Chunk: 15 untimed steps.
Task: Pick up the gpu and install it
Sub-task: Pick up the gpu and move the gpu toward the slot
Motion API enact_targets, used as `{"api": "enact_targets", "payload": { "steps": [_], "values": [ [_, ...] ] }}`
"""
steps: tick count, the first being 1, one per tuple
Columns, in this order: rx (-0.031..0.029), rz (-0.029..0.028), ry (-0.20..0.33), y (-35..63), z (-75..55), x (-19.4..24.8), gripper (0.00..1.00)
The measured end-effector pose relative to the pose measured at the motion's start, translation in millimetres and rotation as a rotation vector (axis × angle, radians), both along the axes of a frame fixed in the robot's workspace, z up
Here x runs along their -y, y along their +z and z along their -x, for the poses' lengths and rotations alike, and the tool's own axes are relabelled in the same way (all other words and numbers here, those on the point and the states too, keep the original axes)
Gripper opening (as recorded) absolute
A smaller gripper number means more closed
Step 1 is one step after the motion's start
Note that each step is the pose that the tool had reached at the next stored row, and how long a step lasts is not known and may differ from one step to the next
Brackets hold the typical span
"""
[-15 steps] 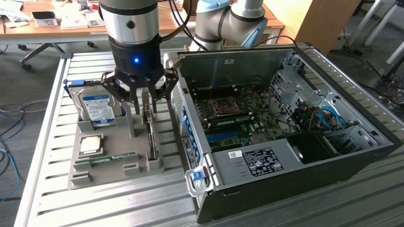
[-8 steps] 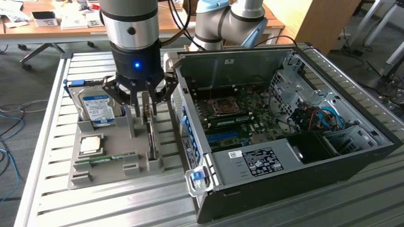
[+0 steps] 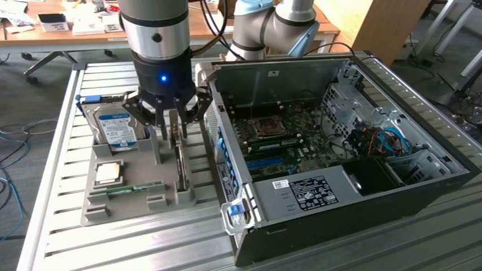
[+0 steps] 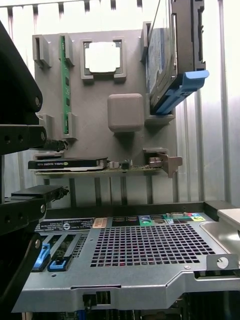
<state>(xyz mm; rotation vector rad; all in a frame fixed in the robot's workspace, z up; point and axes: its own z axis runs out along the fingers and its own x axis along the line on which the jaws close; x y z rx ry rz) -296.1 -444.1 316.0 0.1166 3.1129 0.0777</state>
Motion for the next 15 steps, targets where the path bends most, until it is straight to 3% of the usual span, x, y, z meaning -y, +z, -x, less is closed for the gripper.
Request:
{"api": "enact_targets", "payload": {
  "steps": [8, 15],
  "values": [
    [-0.0004, 0.0003, 0.0, -4.6, 0.0, 0.0, 0.42],
    [-0.0004, 0.0003, 0.0, -17.1, 0.0, 0.0, 0.42]
  ]
}}
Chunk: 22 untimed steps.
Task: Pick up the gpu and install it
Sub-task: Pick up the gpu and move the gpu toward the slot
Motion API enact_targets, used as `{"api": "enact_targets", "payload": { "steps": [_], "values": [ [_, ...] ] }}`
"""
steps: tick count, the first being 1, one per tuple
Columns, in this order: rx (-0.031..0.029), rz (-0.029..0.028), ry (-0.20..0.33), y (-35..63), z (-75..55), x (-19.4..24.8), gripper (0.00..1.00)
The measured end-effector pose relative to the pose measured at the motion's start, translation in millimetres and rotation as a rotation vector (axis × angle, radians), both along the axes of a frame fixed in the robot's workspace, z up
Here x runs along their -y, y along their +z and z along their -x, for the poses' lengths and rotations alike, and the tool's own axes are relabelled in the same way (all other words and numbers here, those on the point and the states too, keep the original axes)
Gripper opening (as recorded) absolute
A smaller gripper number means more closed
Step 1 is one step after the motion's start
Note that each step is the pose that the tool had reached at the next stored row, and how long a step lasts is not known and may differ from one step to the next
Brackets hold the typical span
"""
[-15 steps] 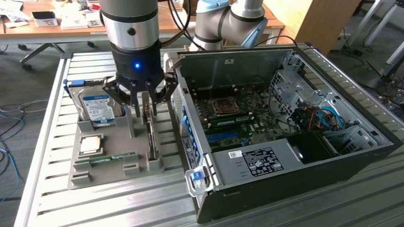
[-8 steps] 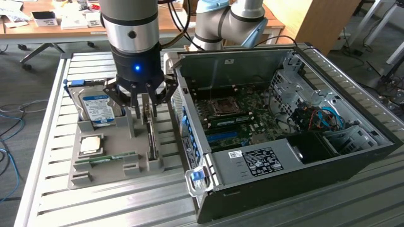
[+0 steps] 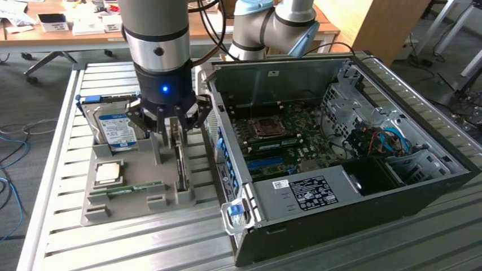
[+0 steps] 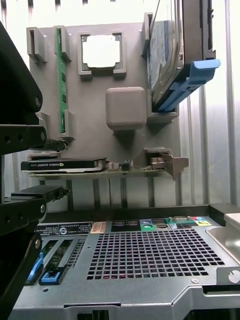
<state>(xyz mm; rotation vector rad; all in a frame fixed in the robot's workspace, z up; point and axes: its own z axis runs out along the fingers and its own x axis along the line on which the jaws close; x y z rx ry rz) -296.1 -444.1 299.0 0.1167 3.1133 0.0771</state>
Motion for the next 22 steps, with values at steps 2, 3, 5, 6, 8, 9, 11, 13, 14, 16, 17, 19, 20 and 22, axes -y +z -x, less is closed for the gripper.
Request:
{"api": "enact_targets", "payload": {
  "steps": [2, 3, 5, 6, 8, 9, 11, 13, 14, 16, 17, 19, 20, 22],
  "values": [
    [-0.0001, 0.0001, 0.0, -1.5, 0.0, 0.0, 0.42],
    [-0.0001, 0.0001, 0.0, -1.5, 0.0, 0.0, 0.42],
    [0.0, 0.0, 0.0, -1.6, 0.0, 0.0, 0.42],
    [0.0, 0.0, 0.0, -1.6, 0.0, 0.0, 0.42],
    [0.0001, 0.0, 0.0, -1.7, -0.1, 0.0, 0.42],
    [0.0001, -0.0002, 0.0, -1.7, -0.3, -0.1, 0.42],
    [0.0001, 0.0, 0.0, -1.7, -1.3, 0.0, 0.42],
    [0.0, 0.0, 0.0, -1.7, -2.5, 0.0, 0.42],
    [0.0, 0.0, 0.0, -1.7, -2.5, 0.0, 0.42],
    [0.0, 0.0, 0.0, -1.6, -2.5, 0.0, 0.42],
    [0.0, 0.0001, 0.0, -1.6, -2.6, 0.0, 0.42],
    [0.0, 0.0, 0.0, -1.6, -3.1, 0.0, 0.42],
    [0.0, 0.0, 0.0, -1.6, -3.3, 0.0, 0.42],
    [0.0, 0.0, 0.0, -1.6, -3.3, 0.0, 0.42]
  ]
}}
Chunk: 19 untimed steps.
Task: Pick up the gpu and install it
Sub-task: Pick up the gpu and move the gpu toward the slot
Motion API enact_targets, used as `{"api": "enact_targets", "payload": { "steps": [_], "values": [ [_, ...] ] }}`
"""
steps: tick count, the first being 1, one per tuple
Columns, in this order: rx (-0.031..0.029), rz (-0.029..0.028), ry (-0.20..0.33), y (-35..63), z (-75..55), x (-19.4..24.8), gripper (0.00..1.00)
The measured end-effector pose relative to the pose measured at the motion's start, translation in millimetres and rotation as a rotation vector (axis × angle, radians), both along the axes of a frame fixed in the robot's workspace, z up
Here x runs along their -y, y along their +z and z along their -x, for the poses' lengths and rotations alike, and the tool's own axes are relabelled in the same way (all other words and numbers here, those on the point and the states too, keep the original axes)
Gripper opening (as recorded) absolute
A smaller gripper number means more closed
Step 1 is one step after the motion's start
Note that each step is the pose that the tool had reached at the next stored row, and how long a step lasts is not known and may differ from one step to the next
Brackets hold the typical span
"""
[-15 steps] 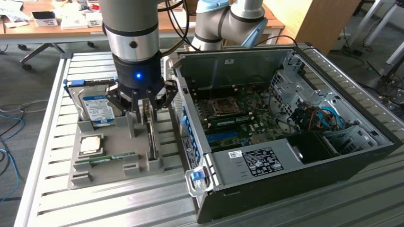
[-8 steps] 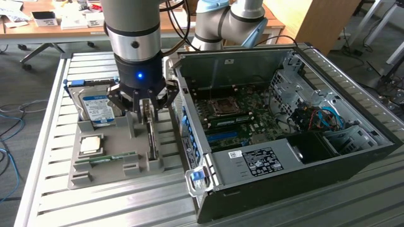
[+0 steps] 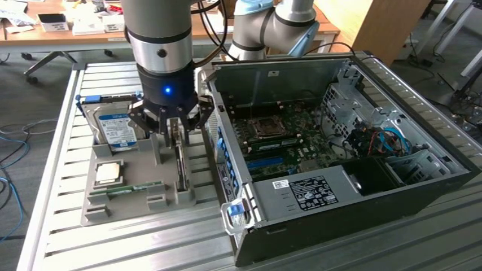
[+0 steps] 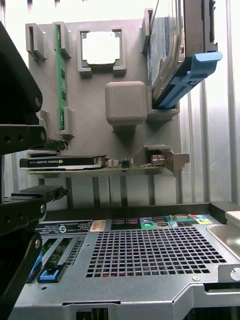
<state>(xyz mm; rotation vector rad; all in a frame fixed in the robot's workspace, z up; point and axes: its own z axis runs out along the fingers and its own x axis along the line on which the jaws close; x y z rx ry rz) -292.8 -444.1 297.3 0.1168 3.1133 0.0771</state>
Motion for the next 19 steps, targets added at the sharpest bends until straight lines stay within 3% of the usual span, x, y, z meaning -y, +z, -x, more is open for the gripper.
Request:
{"api": "enact_targets", "payload": {
  "steps": [11, 19],
  "values": [
    [0.0002, -0.0001, 0.0, -0.7, -1.1, -0.1, 0.42],
    [0.0, 0.0, 0.0, -13.0, -1.1, 0.0, 0.42]
  ]
}}
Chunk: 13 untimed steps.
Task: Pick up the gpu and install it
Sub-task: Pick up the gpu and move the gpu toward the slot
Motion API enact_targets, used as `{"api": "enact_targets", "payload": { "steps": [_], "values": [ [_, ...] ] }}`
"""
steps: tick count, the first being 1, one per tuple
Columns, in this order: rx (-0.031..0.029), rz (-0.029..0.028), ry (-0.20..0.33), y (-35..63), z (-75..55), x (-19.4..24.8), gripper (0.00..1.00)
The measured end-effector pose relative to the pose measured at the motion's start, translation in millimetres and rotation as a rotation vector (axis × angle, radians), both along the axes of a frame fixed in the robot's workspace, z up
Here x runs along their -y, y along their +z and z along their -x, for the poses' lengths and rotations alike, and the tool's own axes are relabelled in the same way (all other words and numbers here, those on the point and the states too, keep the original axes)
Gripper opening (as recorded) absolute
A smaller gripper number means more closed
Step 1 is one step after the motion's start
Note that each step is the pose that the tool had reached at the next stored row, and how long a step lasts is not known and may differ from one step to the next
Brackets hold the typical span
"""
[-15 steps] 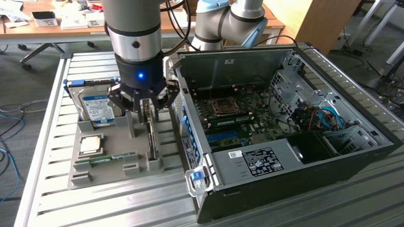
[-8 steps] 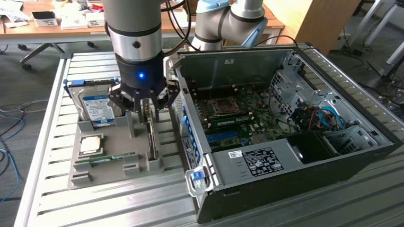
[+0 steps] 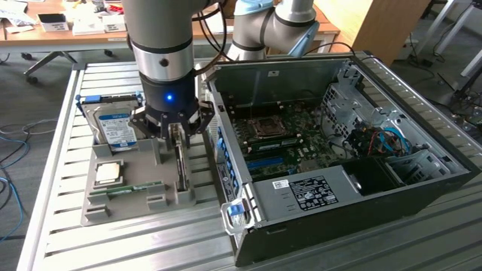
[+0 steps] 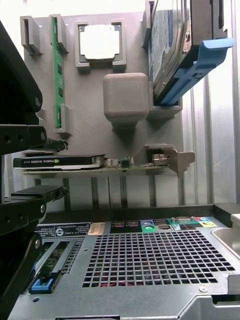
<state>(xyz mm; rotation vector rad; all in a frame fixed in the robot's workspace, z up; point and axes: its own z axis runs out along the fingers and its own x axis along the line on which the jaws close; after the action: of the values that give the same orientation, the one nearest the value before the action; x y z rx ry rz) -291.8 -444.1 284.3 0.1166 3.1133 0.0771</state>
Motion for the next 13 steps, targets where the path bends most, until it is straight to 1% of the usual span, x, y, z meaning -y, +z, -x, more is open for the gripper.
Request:
{"api": "enact_targets", "payload": {
  "steps": [7, 13],
  "values": [
    [0.0001, -0.0001, 0.0, -2.0, 0.0, 0.0, 0.42],
    [0.0, 0.0, 0.0, -8.9, 0.0, 0.0, 0.42]
  ]
}}
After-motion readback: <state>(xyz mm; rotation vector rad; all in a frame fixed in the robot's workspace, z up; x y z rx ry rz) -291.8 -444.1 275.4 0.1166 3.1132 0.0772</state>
